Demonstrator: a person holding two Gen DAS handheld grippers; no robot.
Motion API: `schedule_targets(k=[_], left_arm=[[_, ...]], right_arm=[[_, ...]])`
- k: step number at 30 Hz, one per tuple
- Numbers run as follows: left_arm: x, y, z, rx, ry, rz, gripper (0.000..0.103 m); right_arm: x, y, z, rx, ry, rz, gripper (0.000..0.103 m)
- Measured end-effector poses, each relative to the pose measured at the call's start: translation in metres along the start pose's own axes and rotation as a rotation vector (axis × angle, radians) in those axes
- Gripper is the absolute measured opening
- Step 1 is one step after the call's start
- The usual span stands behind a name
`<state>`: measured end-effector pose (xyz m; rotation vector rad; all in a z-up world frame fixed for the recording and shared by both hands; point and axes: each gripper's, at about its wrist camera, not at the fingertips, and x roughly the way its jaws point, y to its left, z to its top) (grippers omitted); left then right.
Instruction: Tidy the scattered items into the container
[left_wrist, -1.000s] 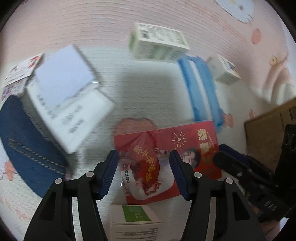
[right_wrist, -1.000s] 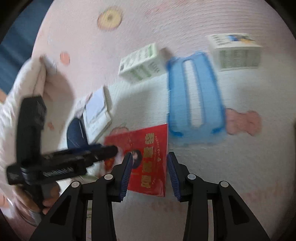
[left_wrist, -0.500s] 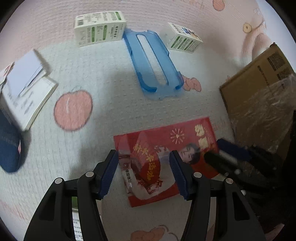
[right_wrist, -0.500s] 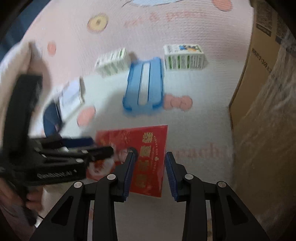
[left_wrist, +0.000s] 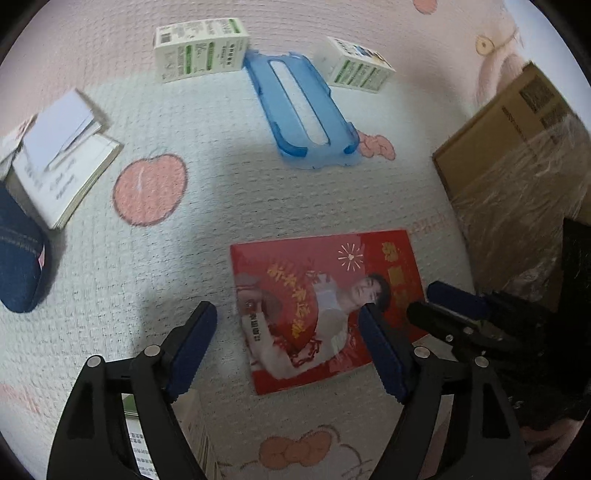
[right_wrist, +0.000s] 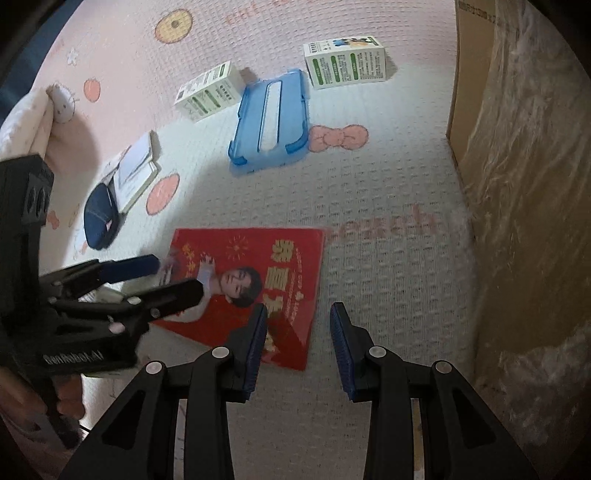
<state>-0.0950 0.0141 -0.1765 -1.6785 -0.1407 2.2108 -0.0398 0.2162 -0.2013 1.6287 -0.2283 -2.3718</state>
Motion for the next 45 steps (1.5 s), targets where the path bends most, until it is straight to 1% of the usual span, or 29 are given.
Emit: schedule_targets(k=[2, 4, 5, 6, 8, 10, 12, 14, 16, 18, 19, 20, 21, 23, 28, 32, 34, 37, 40, 43, 45], left_arm=[[-0.001, 0.005, 0.001, -0.031, -0.001, -0.007, 0.075], [-0.004, 0.013, 0.000, -0.052, -0.020, -0.053, 0.074], [-0.005, 0.017, -0.001, -0.070, -0.038, -0.099, 0.074], [-0.005, 0.022, -0.001, -0.090, -0.047, -0.137, 0.074], [-0.007, 0.030, -0.001, -0.116, -0.049, -0.179, 0.074], [-0.008, 0.034, -0.001, -0.150, -0.055, -0.204, 0.069], [-0.010, 0.043, -0.002, -0.188, -0.062, -0.211, 0.053], [-0.007, 0.048, -0.002, -0.218, -0.070, -0.206, 0.046], [-0.009, 0.050, -0.001, -0.231, -0.070, -0.204, 0.044], [-0.009, 0.050, -0.001, -0.240, -0.072, -0.196, 0.042], [-0.006, 0.048, 0.001, -0.241, -0.072, -0.197, 0.042], [-0.008, 0.048, 0.001, -0.245, -0.074, -0.200, 0.039], [-0.011, 0.049, 0.001, -0.254, -0.082, -0.205, 0.038], [-0.021, 0.049, 0.000, -0.258, -0.105, -0.220, 0.038], [-0.055, 0.041, 0.005, -0.224, -0.175, -0.210, 0.037], [-0.091, 0.031, 0.009, -0.209, -0.254, -0.241, 0.037], [-0.110, 0.022, 0.012, -0.182, -0.292, -0.260, 0.037], [-0.137, 0.003, 0.015, -0.139, -0.347, -0.295, 0.037], [-0.161, -0.025, 0.022, -0.080, -0.397, -0.320, 0.037], [-0.174, -0.050, 0.032, -0.027, -0.413, -0.367, 0.037], [-0.176, -0.071, 0.038, 0.007, -0.406, -0.405, 0.037]], right_arm=[[0.002, 0.000, 0.001, -0.006, 0.001, 0.000, 0.032], [0.003, -0.003, 0.002, 0.008, -0.003, 0.016, 0.032], [0.004, -0.005, 0.004, 0.022, -0.008, 0.035, 0.032], [0.005, -0.008, 0.005, 0.047, -0.027, 0.089, 0.032], [0.009, -0.014, 0.008, 0.087, -0.055, 0.157, 0.034], [0.009, -0.016, 0.009, 0.107, -0.070, 0.169, 0.034], [0.008, -0.013, 0.010, 0.093, -0.070, 0.162, 0.034], [0.006, -0.008, 0.009, 0.067, -0.073, 0.144, 0.032], [0.004, -0.005, 0.009, 0.049, -0.084, 0.130, 0.026], [-0.001, -0.006, 0.008, 0.062, -0.110, 0.142, 0.020], [-0.004, -0.009, 0.007, 0.066, -0.118, 0.150, 0.018], [-0.006, -0.009, 0.010, 0.064, -0.130, 0.158, 0.017], [-0.013, -0.008, 0.010, 0.055, -0.154, 0.157, 0.016], [-0.021, -0.003, 0.013, 0.037, -0.171, 0.146, 0.016], [-0.054, 0.018, 0.022, -0.039, -0.235, 0.096, 0.016], [-0.084, 0.035, 0.028, -0.090, -0.295, 0.049, 0.016], [-0.100, 0.037, 0.028, -0.094, -0.329, 0.048, 0.016], [-0.131, 0.039, 0.027, -0.084, -0.389, 0.029, 0.016], [-0.166, 0.038, 0.024, -0.074, -0.460, 0.003, 0.016], [-0.201, 0.033, 0.015, -0.060, -0.544, -0.024, 0.016], [-0.223, 0.027, 0.008, -0.043, -0.586, -0.050, 0.016]])
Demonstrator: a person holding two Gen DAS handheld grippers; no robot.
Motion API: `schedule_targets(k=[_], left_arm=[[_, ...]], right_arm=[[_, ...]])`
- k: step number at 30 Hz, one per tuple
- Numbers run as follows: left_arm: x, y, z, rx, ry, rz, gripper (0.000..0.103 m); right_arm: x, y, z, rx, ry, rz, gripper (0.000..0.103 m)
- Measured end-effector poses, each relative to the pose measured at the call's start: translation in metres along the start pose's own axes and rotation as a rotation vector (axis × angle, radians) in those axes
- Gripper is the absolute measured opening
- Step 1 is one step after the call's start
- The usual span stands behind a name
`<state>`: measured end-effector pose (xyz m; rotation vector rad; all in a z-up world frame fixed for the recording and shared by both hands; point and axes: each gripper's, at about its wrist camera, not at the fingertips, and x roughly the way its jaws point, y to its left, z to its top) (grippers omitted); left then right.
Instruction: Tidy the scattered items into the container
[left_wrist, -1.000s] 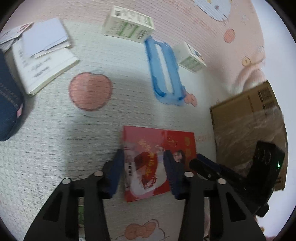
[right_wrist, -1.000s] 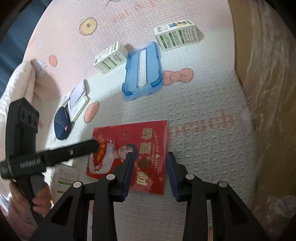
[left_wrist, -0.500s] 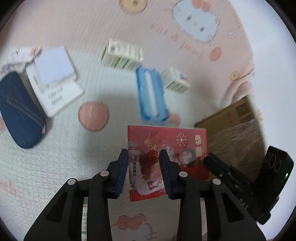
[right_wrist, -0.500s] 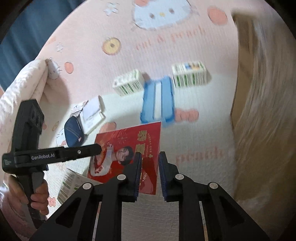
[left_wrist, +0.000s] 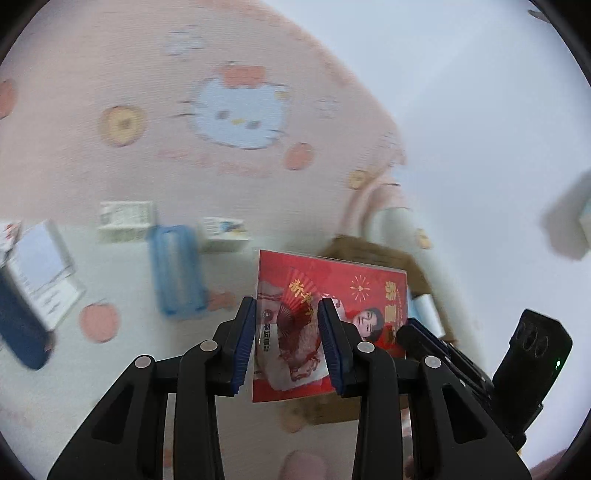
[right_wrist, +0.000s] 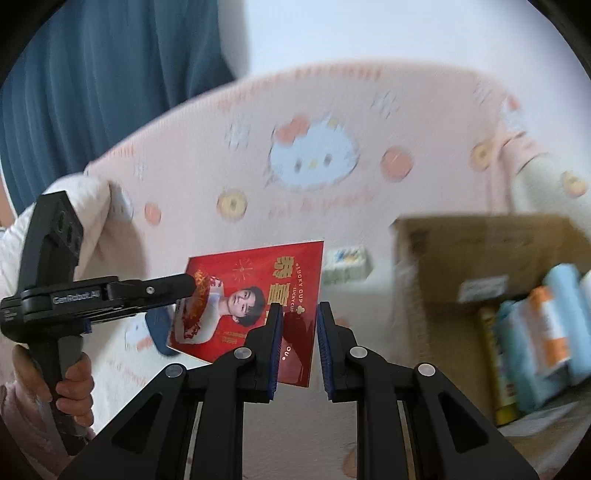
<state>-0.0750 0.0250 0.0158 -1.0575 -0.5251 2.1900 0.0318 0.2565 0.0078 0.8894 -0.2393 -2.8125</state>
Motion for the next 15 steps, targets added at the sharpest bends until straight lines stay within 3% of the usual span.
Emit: schedule_targets(k=[8, 12, 15], left_arm=[[0.049, -0.096, 0.010, 0.159, 0.057, -0.125, 0.037], [0.089, -0.133, 0.013, 0.237, 0.142, -0.170, 0.037], [0.117, -0.147, 0.017, 0.269, 0.214, -0.160, 0.037]], right_arm=[[-0.065, -0.061, 0.009, 0.089, -0.080, -0.155, 0.016], [-0.090, -0.105, 0.005, 0.195, -0.095, -0.194, 0.016], [-0.099, -0.121, -0.001, 0.242, -0.072, -0.211, 0.016]])
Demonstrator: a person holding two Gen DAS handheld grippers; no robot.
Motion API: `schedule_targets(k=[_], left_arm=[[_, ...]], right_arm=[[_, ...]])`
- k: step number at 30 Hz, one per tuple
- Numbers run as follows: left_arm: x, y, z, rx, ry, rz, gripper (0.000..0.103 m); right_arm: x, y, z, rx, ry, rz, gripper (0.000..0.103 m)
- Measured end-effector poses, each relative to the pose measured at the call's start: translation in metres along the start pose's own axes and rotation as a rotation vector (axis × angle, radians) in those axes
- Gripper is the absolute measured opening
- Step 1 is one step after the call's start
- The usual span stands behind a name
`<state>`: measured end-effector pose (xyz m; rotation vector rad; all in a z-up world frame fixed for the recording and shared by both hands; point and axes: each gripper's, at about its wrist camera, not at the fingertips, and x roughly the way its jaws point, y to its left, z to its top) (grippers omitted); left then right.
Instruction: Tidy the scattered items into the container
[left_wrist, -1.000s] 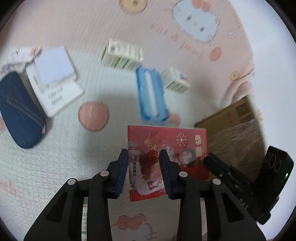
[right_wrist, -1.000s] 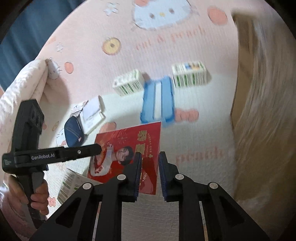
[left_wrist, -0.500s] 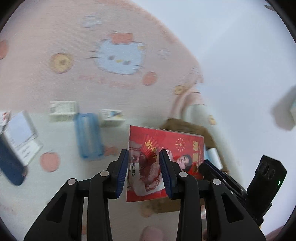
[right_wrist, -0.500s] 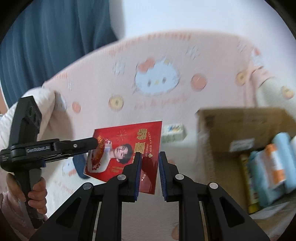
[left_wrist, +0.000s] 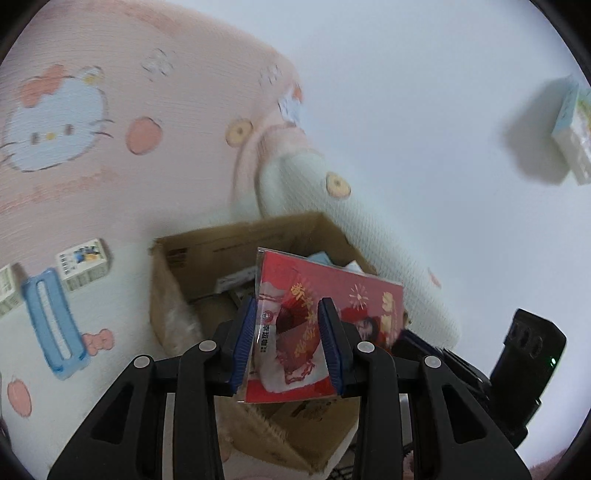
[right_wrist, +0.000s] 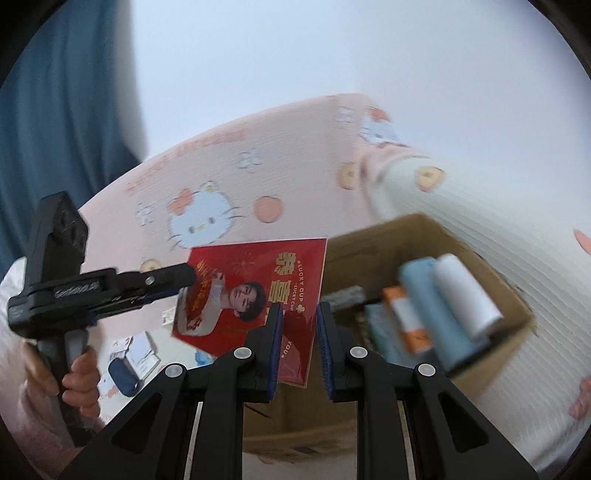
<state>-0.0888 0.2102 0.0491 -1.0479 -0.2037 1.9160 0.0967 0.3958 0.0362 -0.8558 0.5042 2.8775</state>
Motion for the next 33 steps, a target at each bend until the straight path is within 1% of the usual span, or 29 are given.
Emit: schedule_targets(k=[2, 3, 6, 7, 8, 10, 11, 12, 15, 17, 22, 25, 26, 29, 31, 33], left_arm=[[0.016, -0.002, 0.006, 0.027, 0.046, 0.018, 0.037], [0.022, -0.001, 0.008, 0.031, 0.063, 0.020, 0.037], [0.045, 0.009, 0.015, -0.005, 0.139, -0.025, 0.037], [0.055, 0.013, 0.017, -0.025, 0.178, -0.032, 0.038], [0.063, 0.015, 0.017, -0.029, 0.207, -0.020, 0.040], [0.072, 0.016, 0.015, -0.012, 0.229, 0.029, 0.040], [0.074, 0.017, 0.015, -0.008, 0.226, 0.046, 0.040], [0.074, 0.018, 0.013, -0.006, 0.224, 0.047, 0.040], [0.072, 0.018, 0.008, -0.023, 0.230, 0.027, 0.040], [0.068, 0.016, 0.006, -0.011, 0.227, 0.039, 0.040], [0.057, 0.010, 0.005, 0.029, 0.205, 0.092, 0.041], [0.051, 0.009, 0.003, 0.044, 0.201, 0.100, 0.042], [0.049, 0.010, 0.003, 0.042, 0.198, 0.104, 0.043], [0.042, 0.014, 0.000, 0.038, 0.175, 0.119, 0.054], [0.036, 0.016, -0.002, 0.041, 0.152, 0.144, 0.054], [0.029, 0.017, -0.004, 0.051, 0.128, 0.176, 0.055]], right_arm=[[0.000, -0.005, -0.004, 0.013, 0.040, -0.016, 0.016], [0.001, -0.006, -0.008, 0.021, 0.086, -0.006, 0.016], [0.000, -0.002, -0.017, 0.014, 0.179, 0.025, 0.016], [0.000, 0.001, -0.020, -0.003, 0.202, 0.025, 0.016], [-0.001, 0.003, -0.021, -0.020, 0.218, 0.012, 0.016], [0.001, 0.003, -0.023, -0.036, 0.239, -0.023, 0.016], [0.002, 0.001, -0.023, -0.033, 0.250, -0.028, 0.016], [0.003, -0.002, -0.022, -0.021, 0.256, -0.029, 0.016], [0.002, -0.010, -0.020, -0.001, 0.274, -0.036, 0.016], [0.003, -0.011, -0.020, -0.016, 0.278, -0.053, 0.016], [0.010, -0.008, -0.017, -0.053, 0.307, -0.055, 0.016], [0.021, -0.005, -0.015, -0.074, 0.343, -0.049, 0.016], [0.025, -0.004, -0.014, -0.081, 0.358, -0.048, 0.016], [0.039, -0.001, -0.009, -0.121, 0.422, -0.061, 0.016], [0.044, 0.002, -0.004, -0.157, 0.441, -0.061, 0.016], [0.046, 0.008, 0.000, -0.188, 0.443, -0.066, 0.016]])
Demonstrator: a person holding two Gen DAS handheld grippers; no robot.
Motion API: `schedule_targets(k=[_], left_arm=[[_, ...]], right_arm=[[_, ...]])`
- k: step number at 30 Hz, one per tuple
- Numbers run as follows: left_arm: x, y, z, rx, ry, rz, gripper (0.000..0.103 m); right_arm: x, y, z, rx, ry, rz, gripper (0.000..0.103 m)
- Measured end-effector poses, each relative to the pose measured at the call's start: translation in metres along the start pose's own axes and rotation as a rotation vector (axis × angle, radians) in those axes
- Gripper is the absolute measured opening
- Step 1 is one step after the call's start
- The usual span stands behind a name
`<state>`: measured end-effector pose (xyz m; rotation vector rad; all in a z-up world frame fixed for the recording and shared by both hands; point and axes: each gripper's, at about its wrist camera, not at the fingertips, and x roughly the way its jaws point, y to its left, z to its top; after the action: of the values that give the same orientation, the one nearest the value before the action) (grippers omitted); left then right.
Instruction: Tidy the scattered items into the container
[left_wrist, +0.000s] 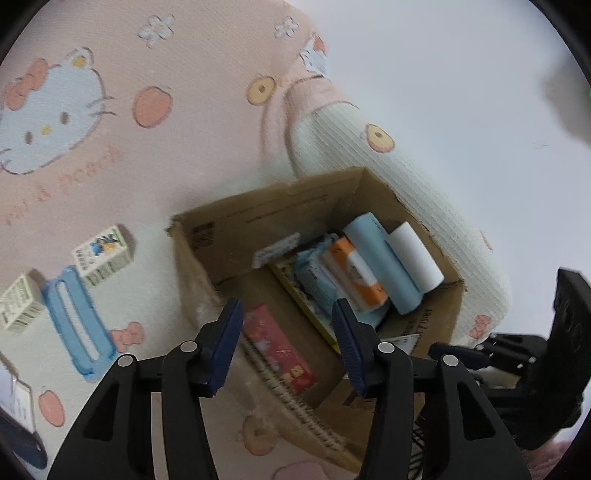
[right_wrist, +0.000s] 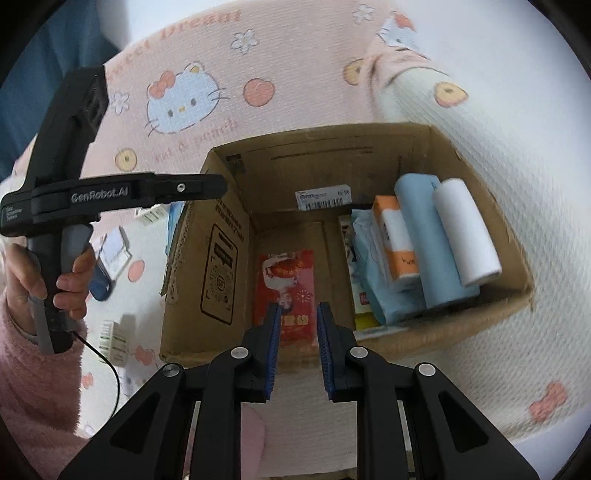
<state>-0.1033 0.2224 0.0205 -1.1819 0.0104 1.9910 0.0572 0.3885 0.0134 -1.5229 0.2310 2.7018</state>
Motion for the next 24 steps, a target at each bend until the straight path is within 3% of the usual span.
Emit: schedule_targets(k=[4, 8, 10, 12, 13, 24], left_arm=[[-0.014, 0.005, -0.005, -0.004, -0.041, 0.034, 0.057], [-0.038, 0.016, -0.019, -0.029, -0.113, 0.065, 0.069], [-0.051, 0.027, -0.031, -0.044, -0.151, 0.080, 0.070], [-0.059, 0.040, -0.042, -0.069, -0.164, 0.099, 0.071], [-0.063, 0.047, -0.047, -0.090, -0.167, 0.113, 0.072], [-0.114, 0.148, -0.104, -0.314, -0.251, 0.191, 0.072]], right_arm=[[-0.001, 0.014, 0.009, -0.029, -0.017, 0.002, 0.017], [0.001, 0.035, 0.016, -0.047, -0.035, 0.006, 0.025], [0.002, 0.046, 0.019, -0.057, -0.043, 0.008, 0.038], [0.002, 0.060, 0.023, -0.061, -0.066, 0.018, 0.058], [0.001, 0.064, 0.024, -0.065, -0.074, 0.023, 0.060], [0.032, 0.144, 0.047, -0.190, -0.071, 0.075, 0.065]])
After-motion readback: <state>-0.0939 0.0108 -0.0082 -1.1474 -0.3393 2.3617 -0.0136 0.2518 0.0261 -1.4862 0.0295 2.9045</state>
